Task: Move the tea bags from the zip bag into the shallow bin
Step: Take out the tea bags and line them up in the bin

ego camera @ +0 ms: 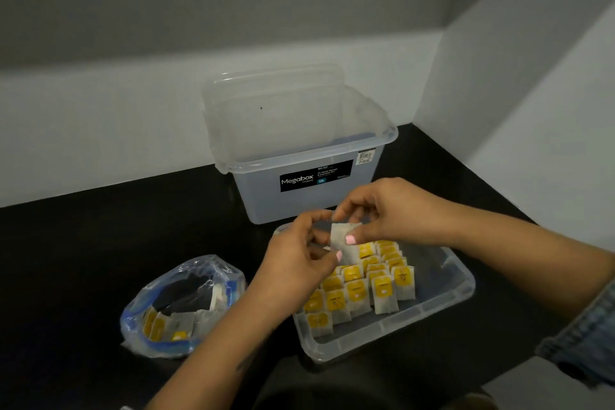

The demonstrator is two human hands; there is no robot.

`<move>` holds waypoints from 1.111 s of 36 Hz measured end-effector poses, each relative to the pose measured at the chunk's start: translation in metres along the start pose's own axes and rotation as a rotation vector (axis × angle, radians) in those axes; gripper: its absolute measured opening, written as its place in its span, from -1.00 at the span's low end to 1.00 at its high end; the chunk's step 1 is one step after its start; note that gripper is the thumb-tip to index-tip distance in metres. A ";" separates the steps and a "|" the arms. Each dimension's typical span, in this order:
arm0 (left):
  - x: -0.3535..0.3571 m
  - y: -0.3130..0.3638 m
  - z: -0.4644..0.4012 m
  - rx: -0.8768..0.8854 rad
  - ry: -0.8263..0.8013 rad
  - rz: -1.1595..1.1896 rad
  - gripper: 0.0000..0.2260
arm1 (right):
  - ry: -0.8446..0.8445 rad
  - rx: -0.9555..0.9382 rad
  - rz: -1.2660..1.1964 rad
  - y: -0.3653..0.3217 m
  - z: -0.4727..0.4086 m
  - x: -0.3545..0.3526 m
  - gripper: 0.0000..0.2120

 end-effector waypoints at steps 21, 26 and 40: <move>0.031 0.002 -0.008 -0.140 -0.268 0.599 -0.59 | -0.163 -0.005 -0.286 0.011 0.017 -0.011 -0.69; 0.034 0.004 -0.006 -0.126 -0.277 0.482 -0.55 | -0.152 0.014 -0.225 0.017 0.020 -0.012 -0.79; 0.011 0.012 0.000 0.153 0.119 -0.093 -0.62 | -0.323 0.087 0.879 0.082 0.018 0.032 -0.80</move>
Point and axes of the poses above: each hand's wrist, its own z-axis away from the middle knuckle, its own x-axis out of the palm, y = z × x, the point moved 9 cm from there along -z, towards the middle knuckle, and after that the axes turned 10 degrees about -z, right-handed, at the moved point
